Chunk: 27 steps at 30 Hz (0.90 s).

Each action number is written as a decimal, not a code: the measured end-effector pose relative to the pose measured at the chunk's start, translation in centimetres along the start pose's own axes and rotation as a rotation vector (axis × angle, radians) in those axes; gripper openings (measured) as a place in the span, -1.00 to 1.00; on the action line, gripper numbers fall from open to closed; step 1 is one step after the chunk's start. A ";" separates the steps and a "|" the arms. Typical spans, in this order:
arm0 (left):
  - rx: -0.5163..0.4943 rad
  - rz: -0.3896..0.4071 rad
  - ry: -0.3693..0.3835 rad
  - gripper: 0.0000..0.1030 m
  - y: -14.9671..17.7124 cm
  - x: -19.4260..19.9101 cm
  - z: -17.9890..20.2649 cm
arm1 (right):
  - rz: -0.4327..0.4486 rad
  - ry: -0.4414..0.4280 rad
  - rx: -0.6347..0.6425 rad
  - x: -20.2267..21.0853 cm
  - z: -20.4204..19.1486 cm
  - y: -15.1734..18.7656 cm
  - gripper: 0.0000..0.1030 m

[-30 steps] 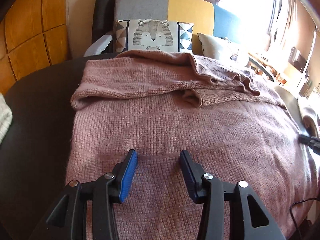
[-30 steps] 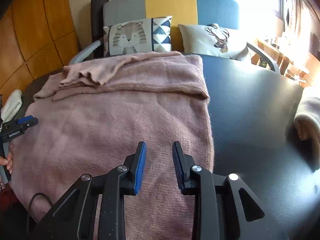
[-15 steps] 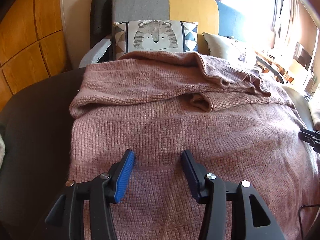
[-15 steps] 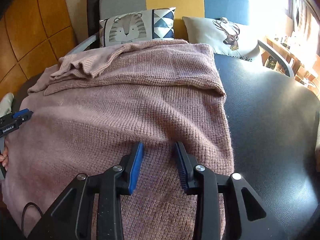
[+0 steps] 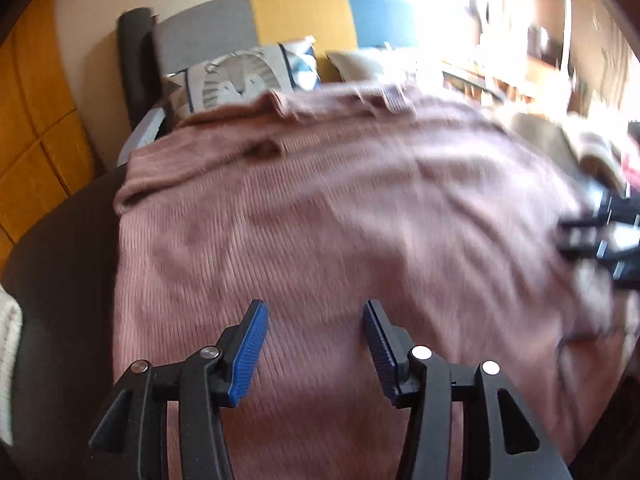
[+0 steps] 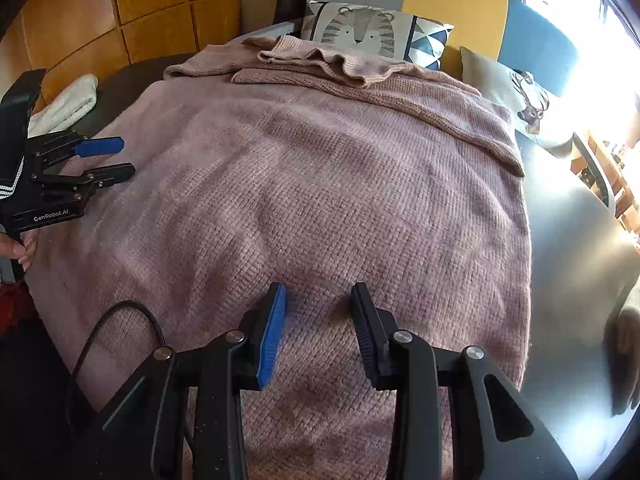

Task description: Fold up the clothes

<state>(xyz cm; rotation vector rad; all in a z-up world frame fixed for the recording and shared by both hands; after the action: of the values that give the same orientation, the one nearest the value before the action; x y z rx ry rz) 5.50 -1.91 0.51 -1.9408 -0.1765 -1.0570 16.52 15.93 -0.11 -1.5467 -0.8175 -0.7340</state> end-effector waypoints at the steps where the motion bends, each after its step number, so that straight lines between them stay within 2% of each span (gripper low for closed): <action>1: -0.005 0.018 -0.007 -0.01 0.3 0.4 -0.2 | 0.004 -0.008 -0.024 0.4 0.5 0.5 -0.23; 8: 0.115 -0.025 0.059 0.07 3.2 0.9 -3.5 | 0.024 -0.053 -0.107 3.3 1.5 3.2 -0.18; 11: 0.142 -0.043 0.076 0.07 3.7 1.5 -4.0 | 0.109 -0.142 -0.245 6.2 3.2 4.1 -0.18; 14: 0.172 -0.040 0.087 0.06 4.1 2.6 -4.3 | 0.181 -0.135 -0.444 8.8 6.8 6.3 -0.18; 18: 0.220 -0.007 0.125 0.06 3.6 3.4 -4.5 | 0.160 -0.118 -0.556 9.9 9.5 9.3 -0.18; 23: 0.233 0.003 0.168 0.06 2.0 3.5 -3.0 | 0.100 -0.167 -0.570 9.0 8.2 11.4 -0.18; 27: 0.216 0.011 0.262 0.06 -0.6 3.5 0.5 | 0.128 -0.244 -0.600 9.1 7.5 11.7 -0.18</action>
<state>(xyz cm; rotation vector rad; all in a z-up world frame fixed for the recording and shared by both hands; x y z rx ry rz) 7.65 -2.07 3.33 -1.5937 -0.1278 -1.2210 31.42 23.39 0.01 -2.2399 -0.6970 -0.7429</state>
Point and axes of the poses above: each gripper's, at about its wrist camera, not at the fingertips, and x roughly against the way its jaws point, z to its right, y to its underside, the point moved 4 cm from there along -x, roughly the way its jaws point, and after that the axes turned 10 degrees about -y, right-handed, at the moved point
